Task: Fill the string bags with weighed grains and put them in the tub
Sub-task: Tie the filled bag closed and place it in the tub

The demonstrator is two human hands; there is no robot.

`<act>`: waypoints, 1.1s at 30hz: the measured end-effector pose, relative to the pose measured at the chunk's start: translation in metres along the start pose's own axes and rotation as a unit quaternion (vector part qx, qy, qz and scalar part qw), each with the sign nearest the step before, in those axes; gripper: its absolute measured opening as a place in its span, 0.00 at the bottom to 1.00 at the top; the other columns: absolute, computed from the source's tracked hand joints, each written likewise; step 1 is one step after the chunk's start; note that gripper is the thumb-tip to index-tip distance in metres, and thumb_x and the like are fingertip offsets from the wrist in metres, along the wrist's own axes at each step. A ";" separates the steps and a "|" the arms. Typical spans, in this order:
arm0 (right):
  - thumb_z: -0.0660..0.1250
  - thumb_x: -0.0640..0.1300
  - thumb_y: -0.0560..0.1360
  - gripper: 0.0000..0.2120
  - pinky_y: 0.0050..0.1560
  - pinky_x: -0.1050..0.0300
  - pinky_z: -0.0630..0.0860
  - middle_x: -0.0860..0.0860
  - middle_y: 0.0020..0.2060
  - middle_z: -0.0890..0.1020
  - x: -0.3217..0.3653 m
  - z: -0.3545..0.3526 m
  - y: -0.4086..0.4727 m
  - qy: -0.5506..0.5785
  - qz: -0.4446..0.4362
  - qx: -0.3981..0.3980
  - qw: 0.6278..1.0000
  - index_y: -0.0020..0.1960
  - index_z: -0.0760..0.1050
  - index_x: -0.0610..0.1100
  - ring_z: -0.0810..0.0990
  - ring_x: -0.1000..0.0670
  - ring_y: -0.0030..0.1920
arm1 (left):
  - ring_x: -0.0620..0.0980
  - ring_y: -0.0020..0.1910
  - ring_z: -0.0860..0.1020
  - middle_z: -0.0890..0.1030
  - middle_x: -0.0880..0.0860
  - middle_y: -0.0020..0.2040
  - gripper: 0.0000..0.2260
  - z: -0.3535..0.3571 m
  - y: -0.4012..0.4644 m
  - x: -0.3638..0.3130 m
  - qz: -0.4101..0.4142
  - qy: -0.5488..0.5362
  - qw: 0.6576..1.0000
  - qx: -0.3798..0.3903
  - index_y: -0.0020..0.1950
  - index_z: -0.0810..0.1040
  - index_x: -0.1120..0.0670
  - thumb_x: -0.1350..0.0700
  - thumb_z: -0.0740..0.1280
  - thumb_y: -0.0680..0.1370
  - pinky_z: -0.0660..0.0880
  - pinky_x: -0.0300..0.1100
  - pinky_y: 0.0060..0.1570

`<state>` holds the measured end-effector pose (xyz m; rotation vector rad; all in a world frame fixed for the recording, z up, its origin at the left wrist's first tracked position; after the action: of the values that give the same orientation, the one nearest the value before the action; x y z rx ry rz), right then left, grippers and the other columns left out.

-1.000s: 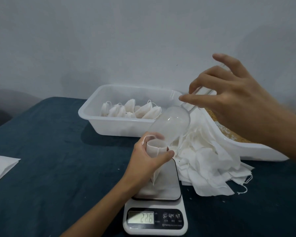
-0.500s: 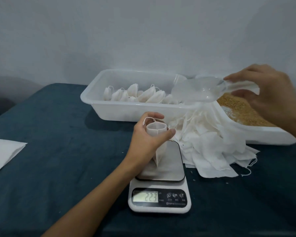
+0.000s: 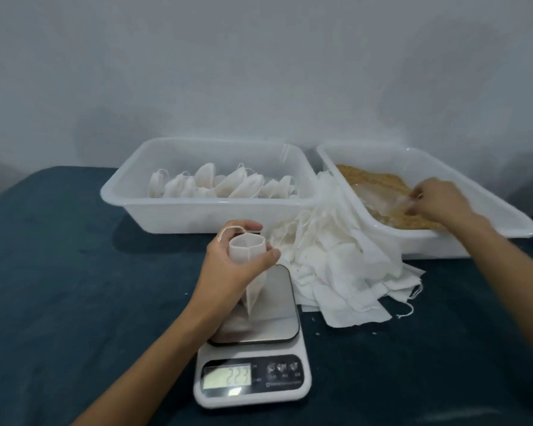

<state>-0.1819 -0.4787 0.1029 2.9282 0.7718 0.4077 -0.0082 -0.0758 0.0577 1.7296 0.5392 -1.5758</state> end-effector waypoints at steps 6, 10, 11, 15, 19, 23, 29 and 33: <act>0.78 0.43 0.68 0.09 0.34 0.56 0.70 0.49 0.38 0.81 -0.001 0.027 0.002 -0.060 -0.011 0.076 0.995 0.43 0.78 0.45 0.78 0.49 0.39 | 0.50 0.46 0.83 0.88 0.51 0.40 0.13 0.010 -0.001 -0.001 0.041 0.036 0.998 0.040 0.44 0.85 0.50 0.52 0.65 0.84 0.75 0.39 0.46; 0.79 0.46 0.68 0.14 0.34 0.56 0.70 0.47 0.42 0.82 -0.001 0.030 0.002 -0.090 -0.009 0.092 0.992 0.49 0.80 0.43 0.78 0.49 0.40 | 0.51 0.46 0.81 0.87 0.51 0.37 0.12 0.004 -0.001 -0.007 0.070 0.024 0.997 0.009 0.45 0.85 0.47 0.48 0.65 0.84 0.75 0.42 0.46; 0.79 0.46 0.69 0.14 0.35 0.56 0.71 0.47 0.43 0.83 0.001 0.029 0.000 -0.103 -0.009 0.088 0.991 0.51 0.81 0.42 0.79 0.48 0.41 | 0.52 0.45 0.82 0.86 0.52 0.35 0.12 0.002 -0.001 -0.009 0.078 0.019 0.997 0.004 0.46 0.85 0.47 0.47 0.65 0.84 0.77 0.44 0.48; 0.72 0.49 0.77 0.18 0.51 0.48 0.77 0.45 0.56 0.81 0.044 -0.005 -0.026 -0.093 -0.089 -0.070 0.989 0.63 0.76 0.42 0.79 0.43 0.54 | 0.49 0.38 0.82 0.79 0.53 0.29 0.12 0.001 0.001 -0.008 0.077 -0.018 0.997 0.009 0.49 0.86 0.54 0.52 0.65 0.85 0.80 0.61 0.59; 0.68 0.47 0.79 0.05 0.41 0.60 0.77 0.54 0.42 0.83 0.132 -0.035 -0.103 0.208 -0.277 -0.135 0.928 0.53 0.81 0.48 0.81 0.56 0.40 | 0.38 0.55 0.81 0.79 0.53 0.28 0.12 0.003 0.000 -0.008 0.079 0.018 0.997 0.007 0.46 0.81 0.63 0.58 0.65 0.85 0.78 0.51 0.62; 0.67 0.57 0.77 0.17 0.37 0.65 0.75 0.51 0.35 0.84 0.216 0.001 -0.183 0.460 -0.334 0.161 0.807 0.47 0.86 0.45 0.79 0.58 0.33 | 0.45 0.34 0.78 0.77 0.53 0.29 0.22 0.007 -0.002 -0.007 0.041 -0.029 0.998 0.030 0.78 0.67 0.48 0.58 0.67 0.84 0.78 0.39 0.44; 0.73 0.50 0.77 0.10 0.44 0.52 0.82 0.50 0.43 0.85 0.251 0.028 -0.210 0.535 -0.349 0.270 0.721 0.46 0.86 0.43 0.84 0.38 0.42 | 0.52 0.37 0.79 0.84 0.60 0.43 0.32 0.007 -0.001 -0.003 0.026 -0.029 0.999 0.028 0.79 0.60 0.36 0.51 0.68 0.79 0.79 0.50 0.41; 0.72 0.48 0.78 0.08 0.49 0.51 0.79 0.48 0.44 0.85 0.242 0.036 -0.200 0.570 -0.301 0.250 0.722 0.49 0.87 0.45 0.83 0.44 0.45 | 0.50 0.31 0.75 0.81 0.55 0.36 0.31 0.009 0.001 0.003 0.027 -0.019 0.999 0.030 0.78 0.63 0.33 0.49 0.70 0.78 0.76 0.50 0.37</act>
<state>-0.0635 -0.1858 0.0949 2.1878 2.0985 2.2516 -0.0129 -0.0838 0.0552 1.7400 0.4264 -1.5974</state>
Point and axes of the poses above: each hand's wrist, its own y-axis towards the middle knuckle, its own z-axis out of the palm, x = y × z, the point moved 8 cm from there along y, towards the middle knuckle
